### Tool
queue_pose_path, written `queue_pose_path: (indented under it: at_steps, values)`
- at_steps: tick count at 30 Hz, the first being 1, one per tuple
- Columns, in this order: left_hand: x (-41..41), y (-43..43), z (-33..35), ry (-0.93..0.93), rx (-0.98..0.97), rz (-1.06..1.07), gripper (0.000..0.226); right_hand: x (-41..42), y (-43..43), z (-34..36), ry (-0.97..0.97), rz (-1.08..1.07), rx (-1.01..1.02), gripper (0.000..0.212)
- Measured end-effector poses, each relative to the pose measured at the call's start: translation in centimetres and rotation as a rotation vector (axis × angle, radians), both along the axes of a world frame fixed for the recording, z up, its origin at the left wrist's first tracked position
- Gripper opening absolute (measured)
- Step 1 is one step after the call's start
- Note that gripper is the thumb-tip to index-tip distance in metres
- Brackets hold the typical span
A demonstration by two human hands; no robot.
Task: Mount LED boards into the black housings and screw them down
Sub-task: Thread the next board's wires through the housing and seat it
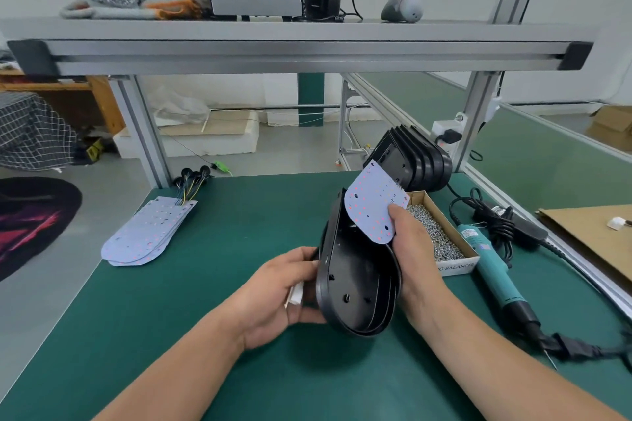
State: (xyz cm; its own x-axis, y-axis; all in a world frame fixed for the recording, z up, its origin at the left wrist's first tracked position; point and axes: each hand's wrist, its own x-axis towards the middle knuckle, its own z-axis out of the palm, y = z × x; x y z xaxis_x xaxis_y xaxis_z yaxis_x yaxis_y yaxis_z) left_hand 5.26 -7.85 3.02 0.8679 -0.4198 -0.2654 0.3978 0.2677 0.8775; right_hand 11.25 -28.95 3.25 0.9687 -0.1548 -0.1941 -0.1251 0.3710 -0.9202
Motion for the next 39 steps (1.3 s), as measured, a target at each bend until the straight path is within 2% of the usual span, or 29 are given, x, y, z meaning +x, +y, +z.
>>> queue_pose_path:
  at_steps: [2,4,6,9,13,17,19,25,30,36,39]
  values:
    - [-0.1,-0.2,-0.1,-0.013,0.04,-0.054,0.045,0.2,0.1,0.0,-0.005,0.004,0.025,0.032]
    - [-0.3,0.3,0.0,-0.029,-0.027,-0.151,0.057,0.4,0.2,0.2,-0.01,0.007,0.046,0.035]
    - [-0.3,1.2,-0.1,-0.131,-0.091,-0.257,0.071,0.5,0.3,0.1,-0.024,0.005,0.06,0.036]
    - [-0.2,1.4,-0.4,-0.245,-0.043,-0.333,0.08,0.4,0.3,0.0,-0.039,-0.009,0.088,0.031]
    - [0.3,1.0,-0.2,-0.222,-0.016,-0.143,0.071,0.7,-0.3,0.1,-0.065,-0.016,0.144,0.027]
    - [1.2,2.3,0.2,-0.165,0.026,0.093,0.057,0.5,-0.3,0.6,-0.11,0.009,0.055,0.033]
    - [1.4,2.8,0.0,-0.133,0.055,0.103,0.049,0.4,-0.2,0.6,-0.139,0.029,0.019,0.036]
    - [1.5,2.9,-0.3,-0.142,0.389,0.122,0.025,0.4,-0.3,0.5,-0.184,0.042,-0.079,0.007]
    - [1.4,2.8,-0.7,-0.228,0.525,0.197,0.014,0.2,-0.2,0.5,-0.199,0.038,-0.213,0.021]
    - [1.6,3.0,-0.4,-0.225,0.389,0.272,0.018,0.1,-0.4,0.7,-0.205,0.047,-0.219,0.025]
    - [1.7,3.2,-0.2,-0.226,0.308,0.296,0.022,0.1,-0.6,0.7,-0.181,0.073,-0.188,0.014]
